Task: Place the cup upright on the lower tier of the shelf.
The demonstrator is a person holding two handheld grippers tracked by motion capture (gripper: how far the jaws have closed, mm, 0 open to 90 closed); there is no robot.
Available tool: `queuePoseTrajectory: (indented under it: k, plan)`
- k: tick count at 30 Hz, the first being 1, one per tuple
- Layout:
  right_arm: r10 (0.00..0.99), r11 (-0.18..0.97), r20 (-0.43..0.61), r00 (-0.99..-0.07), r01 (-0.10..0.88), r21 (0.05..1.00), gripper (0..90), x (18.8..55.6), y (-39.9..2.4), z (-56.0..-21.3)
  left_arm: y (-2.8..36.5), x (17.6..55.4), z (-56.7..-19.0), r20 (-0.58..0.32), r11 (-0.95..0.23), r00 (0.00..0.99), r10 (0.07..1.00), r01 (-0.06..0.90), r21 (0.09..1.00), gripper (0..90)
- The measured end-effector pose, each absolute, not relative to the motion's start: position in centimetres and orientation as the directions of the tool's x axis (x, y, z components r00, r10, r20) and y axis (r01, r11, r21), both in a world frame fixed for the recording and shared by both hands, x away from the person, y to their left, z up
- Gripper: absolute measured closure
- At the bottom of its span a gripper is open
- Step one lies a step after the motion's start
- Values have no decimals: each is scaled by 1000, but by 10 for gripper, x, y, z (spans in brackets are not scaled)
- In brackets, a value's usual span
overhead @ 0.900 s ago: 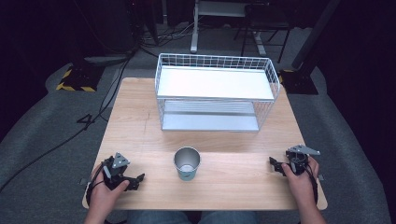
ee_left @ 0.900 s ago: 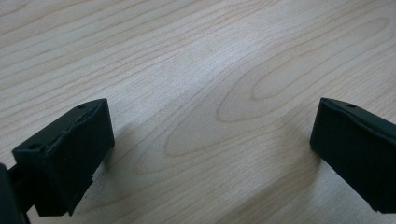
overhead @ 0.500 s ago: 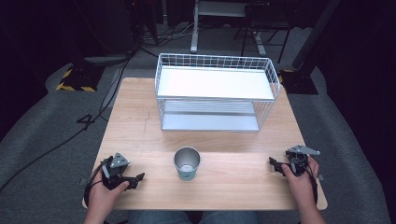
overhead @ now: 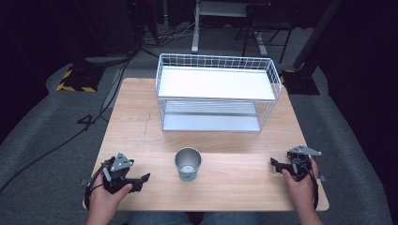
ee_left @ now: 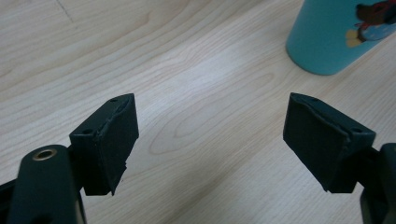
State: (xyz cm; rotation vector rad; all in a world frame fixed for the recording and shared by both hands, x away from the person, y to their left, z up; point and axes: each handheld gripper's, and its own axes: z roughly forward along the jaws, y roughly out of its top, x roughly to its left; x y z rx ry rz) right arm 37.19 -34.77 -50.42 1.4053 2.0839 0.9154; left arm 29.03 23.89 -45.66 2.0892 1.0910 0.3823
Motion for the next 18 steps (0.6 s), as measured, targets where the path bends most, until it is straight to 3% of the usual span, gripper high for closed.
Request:
queuePoseTrajectory:
  k: [18]
  plan:
    - [932, 249, -9, -361, 623, 742, 182, 373, -346, -504, 197, 275, -428, -79, -391, 684, 725, 503, 771, 188]
